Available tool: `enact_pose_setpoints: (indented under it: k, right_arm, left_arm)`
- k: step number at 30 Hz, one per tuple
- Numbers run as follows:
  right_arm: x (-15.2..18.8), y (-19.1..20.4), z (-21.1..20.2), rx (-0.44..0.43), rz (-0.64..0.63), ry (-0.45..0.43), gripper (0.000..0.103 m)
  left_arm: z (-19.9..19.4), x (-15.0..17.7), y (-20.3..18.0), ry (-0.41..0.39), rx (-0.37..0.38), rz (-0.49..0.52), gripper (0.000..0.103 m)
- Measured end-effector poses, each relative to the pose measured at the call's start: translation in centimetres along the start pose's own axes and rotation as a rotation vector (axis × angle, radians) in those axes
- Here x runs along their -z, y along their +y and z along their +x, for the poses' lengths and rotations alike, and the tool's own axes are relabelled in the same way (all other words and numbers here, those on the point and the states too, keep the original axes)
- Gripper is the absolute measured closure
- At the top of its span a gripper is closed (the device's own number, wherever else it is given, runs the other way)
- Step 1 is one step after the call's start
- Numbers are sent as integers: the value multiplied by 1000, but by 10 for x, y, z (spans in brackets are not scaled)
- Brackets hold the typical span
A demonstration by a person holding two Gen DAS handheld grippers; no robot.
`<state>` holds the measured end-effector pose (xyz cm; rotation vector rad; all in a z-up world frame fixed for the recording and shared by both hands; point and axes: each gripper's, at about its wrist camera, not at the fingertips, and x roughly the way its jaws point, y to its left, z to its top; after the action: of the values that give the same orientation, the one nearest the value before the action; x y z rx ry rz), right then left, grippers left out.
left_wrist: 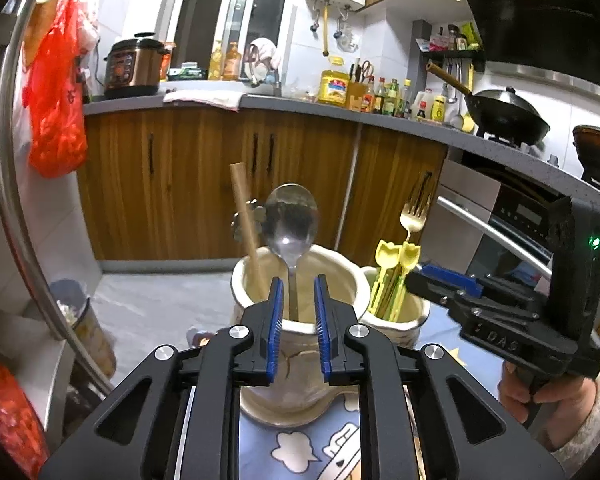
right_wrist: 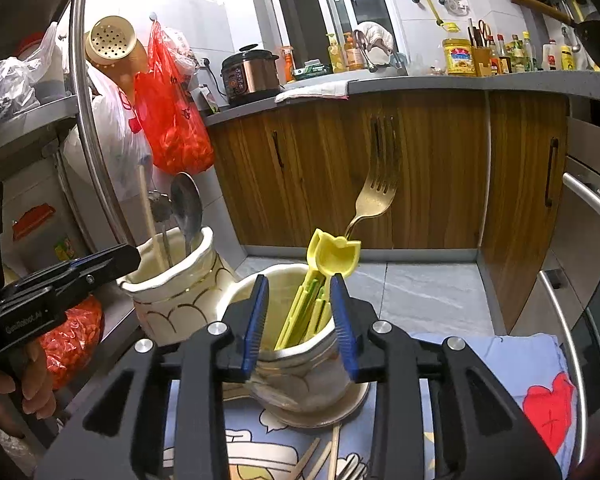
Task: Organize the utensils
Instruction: 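Drop the yellow utensil into the small cup while the left tool drops the chopstick into the large cup, then grasp a wooden chopstick with the right tool while the left tool grasps another chopstick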
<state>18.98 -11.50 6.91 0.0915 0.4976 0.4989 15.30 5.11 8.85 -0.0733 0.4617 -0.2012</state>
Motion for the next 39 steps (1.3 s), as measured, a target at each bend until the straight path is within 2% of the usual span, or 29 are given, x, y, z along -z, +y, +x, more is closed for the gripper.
enact_pose_setpoints:
  k: [1, 4, 7, 9, 11, 16, 20, 25, 28, 30, 35, 39]
  right_arm:
    - [-1, 0, -3, 3, 1, 2, 66]
    - [-3, -3, -19, 12, 15, 8, 53]
    - [0, -7, -37, 45, 19, 28, 46]
    - [6, -10, -46, 64, 19, 49, 38]
    - [14, -14, -53, 83, 22, 77, 35]
    - [43, -24, -63, 125, 40, 164, 30]
    - [64, -30, -62, 151, 45, 224, 30]
    - [86, -34, -54, 156, 52, 291, 30]
    - [93, -32, -49, 146, 34, 311, 35]
    - [96, -29, -47, 137, 21, 321, 43]
    - [104, -20, -38, 91, -11, 365, 71]
    - [107, -10, -30, 72, -48, 387, 84]
  left_arm:
    - [-3, 0, 0, 4, -3, 1, 82]
    - [-13, 2, -1, 17, -16, -3, 60]
    - [-21, 8, -3, 65, -37, -12, 52]
    - [-25, 14, -6, 91, -39, -17, 43]
    - [-29, 22, -12, 113, -46, -20, 30]
    - [-29, 43, -27, 184, -61, -52, 12]
    - [-20, 64, -38, 237, -51, -74, 10]
    - [-4, 87, -53, 288, -76, -7, 10]
    - [6, 98, -50, 326, -68, -10, 10]
    - [11, 102, -48, 348, -59, -19, 10]
    - [20, 110, -53, 381, -36, 14, 10]
    - [23, 112, -58, 389, -10, 32, 10]
